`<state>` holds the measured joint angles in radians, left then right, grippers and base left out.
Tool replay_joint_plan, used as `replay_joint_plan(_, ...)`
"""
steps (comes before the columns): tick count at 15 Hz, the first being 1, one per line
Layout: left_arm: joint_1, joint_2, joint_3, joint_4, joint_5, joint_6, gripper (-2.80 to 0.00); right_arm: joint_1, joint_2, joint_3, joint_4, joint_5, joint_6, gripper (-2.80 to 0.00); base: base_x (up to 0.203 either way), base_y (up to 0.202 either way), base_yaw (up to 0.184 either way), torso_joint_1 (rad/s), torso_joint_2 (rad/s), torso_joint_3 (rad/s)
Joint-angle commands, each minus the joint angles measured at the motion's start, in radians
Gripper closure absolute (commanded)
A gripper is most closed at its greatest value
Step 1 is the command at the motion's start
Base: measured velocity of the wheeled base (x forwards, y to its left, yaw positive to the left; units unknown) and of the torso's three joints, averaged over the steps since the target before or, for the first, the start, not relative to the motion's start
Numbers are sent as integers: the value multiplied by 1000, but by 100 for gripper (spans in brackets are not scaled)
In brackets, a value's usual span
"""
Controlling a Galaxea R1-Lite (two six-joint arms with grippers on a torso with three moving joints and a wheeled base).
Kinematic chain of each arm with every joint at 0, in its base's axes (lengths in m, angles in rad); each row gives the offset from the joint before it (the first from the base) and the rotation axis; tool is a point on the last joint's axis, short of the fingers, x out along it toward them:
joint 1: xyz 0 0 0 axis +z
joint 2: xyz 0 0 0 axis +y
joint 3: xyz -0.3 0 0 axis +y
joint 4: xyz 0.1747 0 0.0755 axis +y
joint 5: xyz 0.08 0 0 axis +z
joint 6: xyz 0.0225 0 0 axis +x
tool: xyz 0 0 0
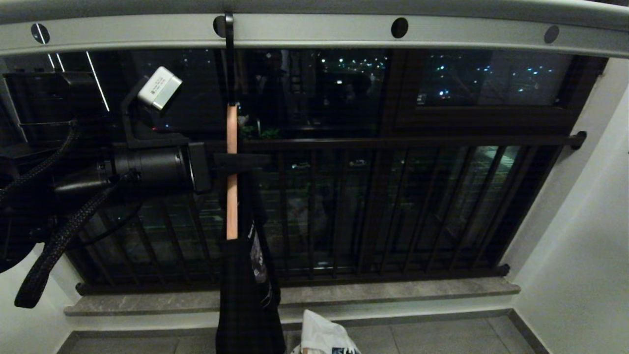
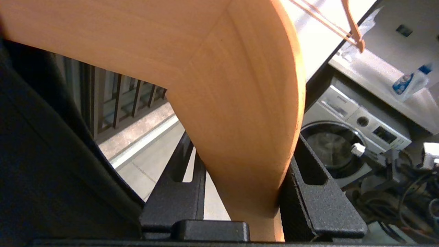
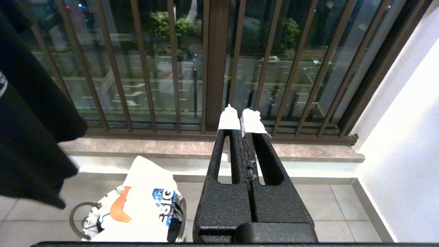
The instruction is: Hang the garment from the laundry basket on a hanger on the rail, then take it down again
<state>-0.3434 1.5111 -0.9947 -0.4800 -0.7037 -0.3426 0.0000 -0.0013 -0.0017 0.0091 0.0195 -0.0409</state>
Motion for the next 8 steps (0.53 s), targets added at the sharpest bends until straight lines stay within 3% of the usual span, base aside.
replay_joint_plan(1,0,-10,-10,-3,-4,-6,0,0,1,0,0,0,-1,0,0,0,0,0,0,0)
replay_joint_plan(4,0,-31,-18,8,-5,-46,0,0,1,0,0,0,-1,0,0,0,0,0,0,0)
replay_joint_plan(8,-1,-70,-16,13,-5,-53,0,0,1,0,0,0,-1,0,0,0,0,0,0,0)
